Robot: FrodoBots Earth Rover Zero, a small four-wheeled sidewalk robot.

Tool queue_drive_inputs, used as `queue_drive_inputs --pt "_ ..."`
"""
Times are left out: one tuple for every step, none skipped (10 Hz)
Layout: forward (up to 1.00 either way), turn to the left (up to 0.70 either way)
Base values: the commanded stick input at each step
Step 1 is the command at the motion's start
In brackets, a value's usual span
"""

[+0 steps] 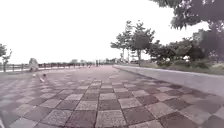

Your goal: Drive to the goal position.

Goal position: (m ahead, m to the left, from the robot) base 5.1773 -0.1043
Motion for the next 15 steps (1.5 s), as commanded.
queue_drive_inputs --pt "0.7 0.35" --pt "0.7 0.33" --pt "0.7 0.0" --pt "0.7 0.0" --pt "0.7 0.0" --pt "0.7 0.0" --pt "0.7 0.0" --pt "0.7 0.0" --pt "0.7 0.0" --pt "0.7 0.0" --pt "0.7 0.0" --pt "0.7 0.0" --pt "0.7 0.0" --pt "0.7 0.0" --pt "0.7 0.0"
